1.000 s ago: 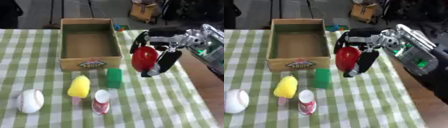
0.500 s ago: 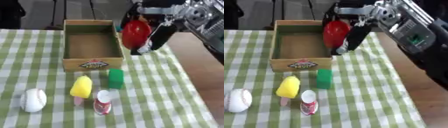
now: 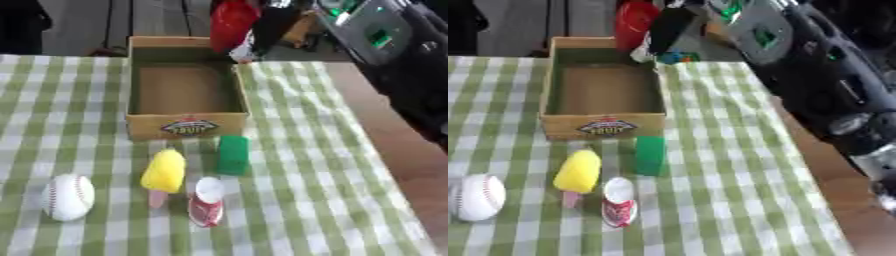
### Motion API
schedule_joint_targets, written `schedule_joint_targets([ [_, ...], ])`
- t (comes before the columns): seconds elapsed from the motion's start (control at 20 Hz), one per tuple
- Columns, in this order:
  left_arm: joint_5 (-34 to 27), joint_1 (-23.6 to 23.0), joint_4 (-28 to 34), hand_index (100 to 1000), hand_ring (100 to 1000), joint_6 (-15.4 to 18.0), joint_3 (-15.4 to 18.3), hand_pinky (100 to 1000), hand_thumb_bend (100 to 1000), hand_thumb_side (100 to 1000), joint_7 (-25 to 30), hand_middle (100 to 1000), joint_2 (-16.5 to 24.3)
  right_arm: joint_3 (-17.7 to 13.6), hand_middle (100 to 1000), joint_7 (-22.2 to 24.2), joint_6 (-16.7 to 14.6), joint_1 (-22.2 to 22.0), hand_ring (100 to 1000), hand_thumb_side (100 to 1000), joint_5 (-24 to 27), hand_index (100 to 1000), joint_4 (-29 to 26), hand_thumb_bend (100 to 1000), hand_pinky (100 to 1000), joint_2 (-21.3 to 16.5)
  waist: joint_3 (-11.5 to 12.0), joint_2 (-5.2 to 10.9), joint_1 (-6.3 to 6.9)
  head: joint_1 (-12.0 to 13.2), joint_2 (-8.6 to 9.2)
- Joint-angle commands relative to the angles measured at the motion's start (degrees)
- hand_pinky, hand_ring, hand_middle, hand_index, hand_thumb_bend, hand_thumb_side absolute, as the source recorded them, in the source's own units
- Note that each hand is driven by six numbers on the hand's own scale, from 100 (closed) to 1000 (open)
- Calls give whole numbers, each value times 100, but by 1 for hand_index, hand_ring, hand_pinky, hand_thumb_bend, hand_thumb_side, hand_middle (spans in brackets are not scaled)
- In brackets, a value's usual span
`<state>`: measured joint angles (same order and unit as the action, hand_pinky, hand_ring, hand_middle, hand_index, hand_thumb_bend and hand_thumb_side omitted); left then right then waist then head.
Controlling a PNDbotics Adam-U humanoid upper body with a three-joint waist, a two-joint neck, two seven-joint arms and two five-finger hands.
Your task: Pick up objects on the table and place them in the box.
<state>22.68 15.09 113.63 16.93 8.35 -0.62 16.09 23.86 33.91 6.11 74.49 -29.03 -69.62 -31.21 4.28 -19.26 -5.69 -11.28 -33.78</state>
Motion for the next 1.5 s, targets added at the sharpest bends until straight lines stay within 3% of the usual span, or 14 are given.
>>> schedule_joint_targets([
  [0.05,-62,92,97,677,639,28,-37,763,100,922,70,599,144,-324,466,-135,-143,276,460,245,-332,518,631,206,100,256,51,76,25,-109,50],
  [0.3,-109,172,97,677,640,65,-73,763,100,922,128,599,146,-679,465,-402,-364,444,459,242,-825,518,1484,204,100,664,187,6,3,-216,123],
  [0.75,-168,303,97,677,640,120,-124,764,100,920,199,599,141,-1124,461,-931,-796,424,455,247,-1406,515,2373,211,100,1019,415,-127,-33,-350,284],
  [0.85,-177,320,97,677,640,130,-135,764,100,920,216,599,139,-1181,472,-1054,-931,427,466,260,-1498,536,2532,216,100,1070,436,-143,-35,-367,306],
  [0.95,-184,326,97,677,640,135,-137,764,100,920,223,599,133,-1234,511,-1154,-1110,427,487,293,-1583,634,2687,245,100,1116,446,-154,-29,-380,319],
  [1.0,-186,324,97,677,640,136,-138,764,100,920,227,599,131,-1243,556,-1175,-1222,431,528,374,-1612,723,2731,332,200,1132,447,-158,-23,-383,313],
  [1.15,-189,318,97,677,640,135,-136,764,100,920,234,599,126,-1267,680,-1150,-1549,447,648,479,-1670,845,2772,473,386,1143,436,-158,-15,-378,294],
  [1.2,-190,317,97,678,640,135,-140,764,100,921,238,600,124,-1270,776,-1110,-1646,462,740,510,-1676,926,2768,570,508,1149,430,-153,-14,-376,287],
  [1.25,-192,317,97,678,640,134,-143,764,100,921,244,600,122,-1277,776,-1062,-1730,475,740,510,-1686,926,2763,570,508,1150,424,-148,-13,-374,284],
  [1.3,-194,316,97,678,640,132,-143,764,100,920,248,600,121,-1286,816,-1019,-1786,489,764,519,-1705,948,2756,633,552,1148,420,-142,-11,-374,283],
  [1.45,-200,312,97,678,640,129,-139,765,100,920,252,600,120,-1309,833,-943,-1844,510,778,527,-1771,954,2726,652,579,1144,414,-131,-6,-374,277],
  [1.5,-202,309,97,678,640,129,-139,765,100,920,252,600,119,-1311,867,-927,-1853,516,807,559,-1790,973,2715,676,626,1144,412,-127,-5,-373,274],
])
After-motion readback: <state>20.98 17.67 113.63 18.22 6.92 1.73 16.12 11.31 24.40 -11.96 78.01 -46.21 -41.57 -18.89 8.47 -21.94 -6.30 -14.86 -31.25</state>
